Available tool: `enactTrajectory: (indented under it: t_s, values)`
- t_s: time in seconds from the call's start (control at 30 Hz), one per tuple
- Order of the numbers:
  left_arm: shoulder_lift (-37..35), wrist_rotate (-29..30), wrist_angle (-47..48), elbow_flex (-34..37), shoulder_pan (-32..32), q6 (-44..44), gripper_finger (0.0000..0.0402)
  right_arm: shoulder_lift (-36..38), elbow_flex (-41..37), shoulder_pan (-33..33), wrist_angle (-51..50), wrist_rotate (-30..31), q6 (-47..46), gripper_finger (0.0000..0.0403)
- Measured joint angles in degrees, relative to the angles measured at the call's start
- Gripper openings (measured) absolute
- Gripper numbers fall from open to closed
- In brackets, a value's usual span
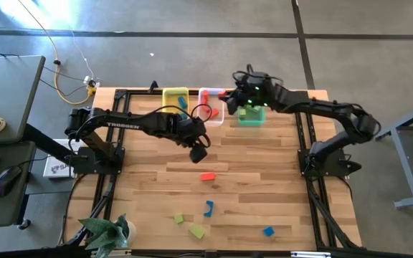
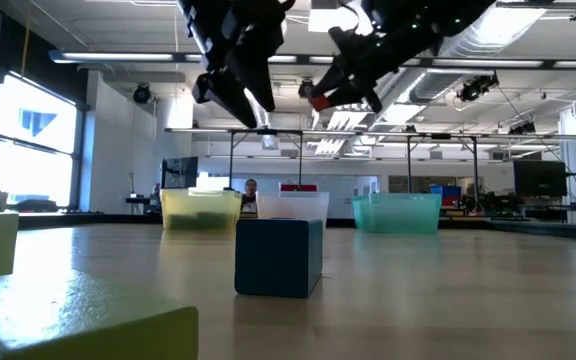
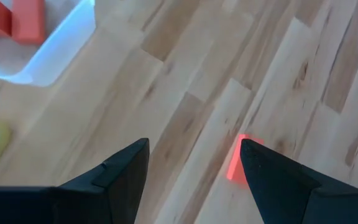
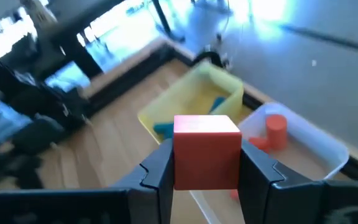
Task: Sort & place blocks by color
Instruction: Put the orange block into the transparent bin
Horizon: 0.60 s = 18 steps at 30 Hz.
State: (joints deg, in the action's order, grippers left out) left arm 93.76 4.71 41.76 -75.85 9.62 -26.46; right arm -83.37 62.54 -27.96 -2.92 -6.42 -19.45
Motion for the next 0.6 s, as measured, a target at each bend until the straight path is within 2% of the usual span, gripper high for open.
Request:
enactTrajectory:
  t_s: [0.23,0.6]
  values:
    - [0.0,0.6,4.0,0.0,-1.3,-1.9,0.0243,-10.3,7.8,-0.2,-8.1,-3.2,3.4,0.0105]
    - [0.0,0.8,7.0,0.0,-2.6,-2.1,0.0243,-20.0,8.8,-0.2,-10.6,-5.8,3.5,0.0105]
